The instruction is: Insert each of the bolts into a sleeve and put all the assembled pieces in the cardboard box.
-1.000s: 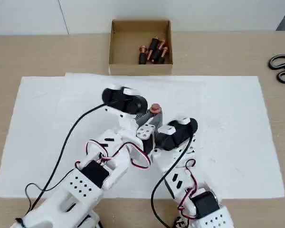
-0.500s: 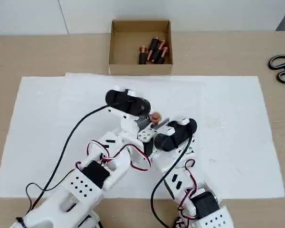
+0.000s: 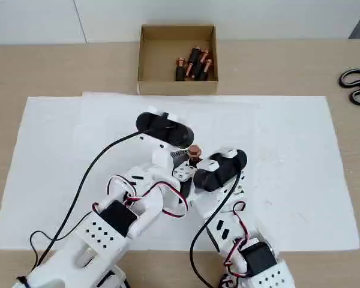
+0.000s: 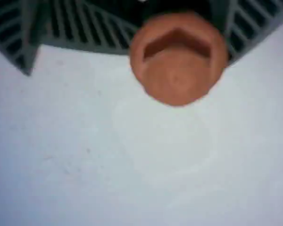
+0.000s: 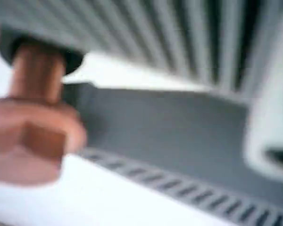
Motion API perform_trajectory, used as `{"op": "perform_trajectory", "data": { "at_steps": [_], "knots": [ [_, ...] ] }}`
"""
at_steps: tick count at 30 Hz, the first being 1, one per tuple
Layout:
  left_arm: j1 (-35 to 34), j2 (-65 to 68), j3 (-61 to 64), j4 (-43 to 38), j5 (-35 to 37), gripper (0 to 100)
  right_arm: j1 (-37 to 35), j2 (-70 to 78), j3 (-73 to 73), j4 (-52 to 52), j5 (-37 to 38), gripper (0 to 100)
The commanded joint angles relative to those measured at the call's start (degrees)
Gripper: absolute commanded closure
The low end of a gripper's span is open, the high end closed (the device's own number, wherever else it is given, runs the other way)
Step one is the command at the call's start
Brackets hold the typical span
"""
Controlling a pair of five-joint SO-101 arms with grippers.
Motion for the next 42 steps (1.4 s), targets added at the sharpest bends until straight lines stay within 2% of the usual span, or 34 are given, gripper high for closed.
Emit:
{"op": "perform_trajectory", "data": {
  "at_steps": [1, 4, 10, 13, 18, 21, 25, 29, 33, 42],
  "knots": [
    [-3.1, -0.8, -5.8, 9.8, -4.7, 72, 0.3, -1.3, 0.5, -0.3, -0.5, 99.5],
    [-5.5, -0.8, -9.4, 16.4, -9.6, 72, 0.3, -1.3, 0.5, -0.3, -0.5, 99.5],
    [-10.7, -0.8, -12.7, 24.5, -14.2, 72, 0.5, -1.3, 0.5, -0.3, -0.4, 99.5],
    [-17.4, -0.8, -15.3, 29.1, -16.6, 72, 2.9, -1.3, 0.5, -0.4, -0.4, 99.5],
    [-33.5, -0.8, -21.5, 37.6, -18.5, 72, 7.5, -1.3, 0.5, -0.4, -0.1, 99.5],
    [-40.7, -0.7, -25.5, 42.8, -19.9, 72, 9.1, -1.3, 0.3, 0.0, 0.0, 99.5],
    [-46.1, -0.7, -29.2, 47.5, -20.3, 72, 11.2, -1.1, -4.0, 2.2, 1.9, 99.5],
    [-47.2, -0.6, -30.8, 49.8, -20.3, 72, 12.2, 1.1, -11.3, 2.5, 5.5, 99.5],
    [-47.2, -0.6, -30.9, 50.0, -20.2, 72, 12.3, 13.8, -24.5, 2.1, 7.0, 99.5],
    [-47.5, -0.6, -30.4, 50.0, -20.2, 72, 15.6, 62.3, -67.8, 0.1, 6.7, 99.5]
  ]
}}
